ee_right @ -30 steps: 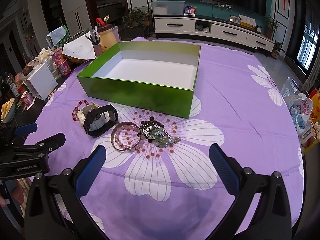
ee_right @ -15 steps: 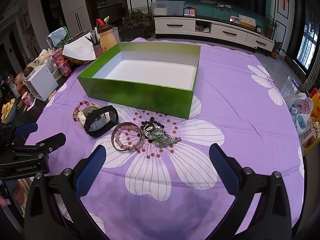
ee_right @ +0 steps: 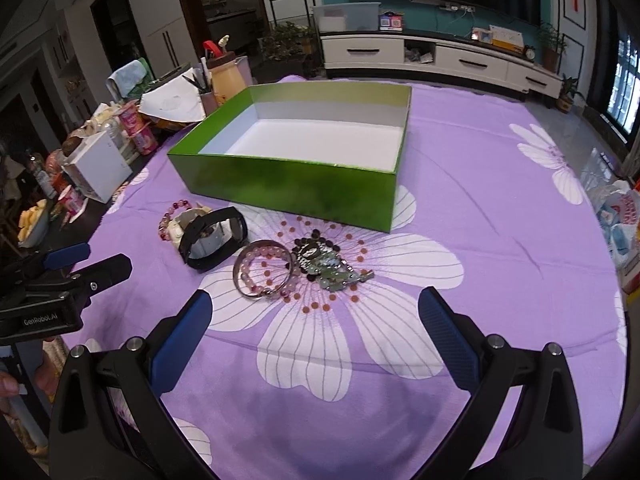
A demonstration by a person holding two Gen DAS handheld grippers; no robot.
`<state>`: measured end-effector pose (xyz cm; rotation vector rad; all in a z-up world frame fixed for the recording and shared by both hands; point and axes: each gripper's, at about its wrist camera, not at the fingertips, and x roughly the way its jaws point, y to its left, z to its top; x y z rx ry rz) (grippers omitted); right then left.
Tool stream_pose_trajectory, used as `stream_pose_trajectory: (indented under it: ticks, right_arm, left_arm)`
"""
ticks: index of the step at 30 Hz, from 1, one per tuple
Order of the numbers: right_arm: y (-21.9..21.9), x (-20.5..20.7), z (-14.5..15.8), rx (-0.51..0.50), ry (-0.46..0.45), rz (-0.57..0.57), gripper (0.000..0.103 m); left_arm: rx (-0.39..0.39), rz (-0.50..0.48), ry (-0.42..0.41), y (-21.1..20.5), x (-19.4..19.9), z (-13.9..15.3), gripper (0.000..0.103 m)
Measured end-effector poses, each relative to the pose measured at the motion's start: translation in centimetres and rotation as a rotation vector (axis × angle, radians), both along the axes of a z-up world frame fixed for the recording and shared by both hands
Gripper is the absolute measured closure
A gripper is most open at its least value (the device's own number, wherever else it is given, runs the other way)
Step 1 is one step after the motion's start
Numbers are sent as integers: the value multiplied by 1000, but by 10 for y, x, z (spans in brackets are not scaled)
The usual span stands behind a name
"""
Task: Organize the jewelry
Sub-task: 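Grasp the black strap watch with the left tool while the right tool grasps the silver bangle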
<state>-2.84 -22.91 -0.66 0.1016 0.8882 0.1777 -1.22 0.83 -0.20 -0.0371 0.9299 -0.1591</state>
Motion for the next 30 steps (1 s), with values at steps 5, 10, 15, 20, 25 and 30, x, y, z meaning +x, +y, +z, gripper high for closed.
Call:
stream_pose_trajectory:
  ticks: [5, 10, 15, 20, 25, 30]
  right_arm:
    - [-4, 2, -15, 61, 30, 16, 1]
    - [-2, 1, -29, 96, 53, 49, 1]
    - [-2, 2, -37, 128, 70, 68, 10]
    - [0, 4, -38, 144, 71, 94, 13]
    - [4, 8, -42, 155, 78, 124, 18]
    - [4, 14, -45, 164, 85, 124, 19]
  left_arm:
    - [-41, -43, -13, 1, -5, -10, 2]
    - [-75, -109, -22, -9, -9, -21, 13]
    - [-127, -145, -4, -16, -1, -31, 27]
    - [-156, -171, 23, -22, 12, -44, 42]
    - [-154, -186, 36, -29, 27, -53, 50]
    - [-129, -210, 15, -37, 37, -54, 50]
